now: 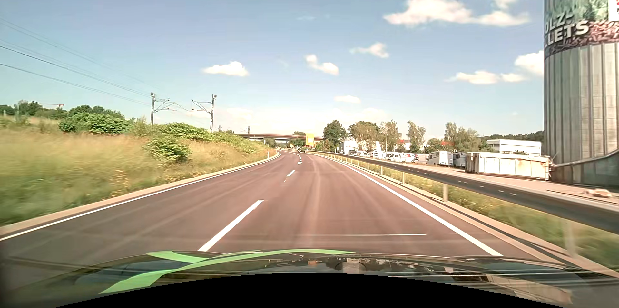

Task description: Follow the waypoints while adhering to traffic rules and regulations

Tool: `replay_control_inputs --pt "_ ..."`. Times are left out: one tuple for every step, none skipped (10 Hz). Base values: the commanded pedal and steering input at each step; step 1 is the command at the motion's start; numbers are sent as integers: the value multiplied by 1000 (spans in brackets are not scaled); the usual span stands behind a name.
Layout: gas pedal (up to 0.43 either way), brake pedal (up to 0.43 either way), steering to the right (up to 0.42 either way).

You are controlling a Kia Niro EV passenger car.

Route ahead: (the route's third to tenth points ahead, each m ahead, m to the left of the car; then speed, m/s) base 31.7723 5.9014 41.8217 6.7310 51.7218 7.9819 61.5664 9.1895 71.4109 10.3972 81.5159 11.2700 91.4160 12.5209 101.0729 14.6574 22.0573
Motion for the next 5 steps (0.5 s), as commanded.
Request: replay_control_inputs --pt "220 0 -12" --pt "220 0 -12" --pt "220 0 -12" --pt "220 0 -12" --pt "220 0 -12"
